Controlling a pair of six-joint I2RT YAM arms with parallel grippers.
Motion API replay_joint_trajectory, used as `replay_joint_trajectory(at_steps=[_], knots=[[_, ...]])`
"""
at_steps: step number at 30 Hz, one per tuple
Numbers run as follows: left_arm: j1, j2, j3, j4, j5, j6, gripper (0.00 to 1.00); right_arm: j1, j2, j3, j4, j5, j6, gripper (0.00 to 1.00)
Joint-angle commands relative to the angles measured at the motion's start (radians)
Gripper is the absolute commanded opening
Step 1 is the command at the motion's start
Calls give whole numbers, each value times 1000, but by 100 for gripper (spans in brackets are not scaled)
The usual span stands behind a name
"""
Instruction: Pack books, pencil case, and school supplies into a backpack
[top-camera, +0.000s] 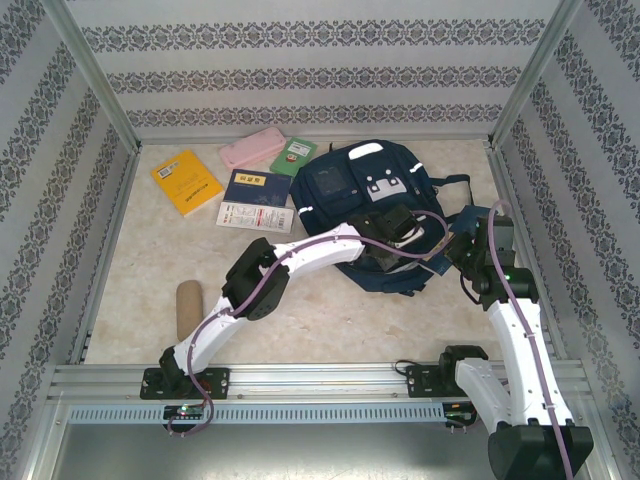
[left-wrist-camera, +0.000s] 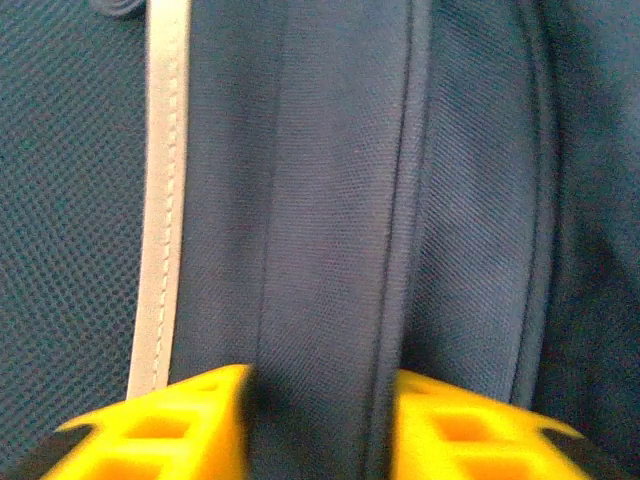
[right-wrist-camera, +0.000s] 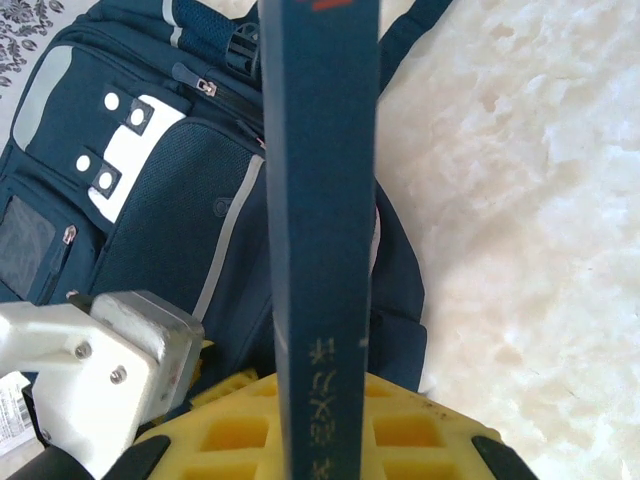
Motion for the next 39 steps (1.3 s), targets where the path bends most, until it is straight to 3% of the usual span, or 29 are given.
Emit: replay_joint_trajectory(at_steps=[1,3,14,19,22,27,32,39], knots=[[-13,24,30,-60,-76,4,16,-9,-24,-11,10,-12,14,0],[-11,-2,35,-53,-93,-14,1,-11,-32,-16,8,-9,14,0],[49,-145,162,-95,-85,-141,0,-22,-75,-21,47,-36,31,0],[84,-157,265,-132,-89,-220,0,-23,-111,-95,157,-122,76,0],[111,-156,330,-153,-62,-280,0,-24,-122,-164,296,-201,116,0],[139,-176,386,-148,13,-341,0,4,-71,-314,697,-310,276,0],[155,-192,407,-139,50,-371,0,97,94,-361,1049,-262,377,0],[194,-207,415,-118,134,-438,0,246,431,-273,1362,-118,419,0]])
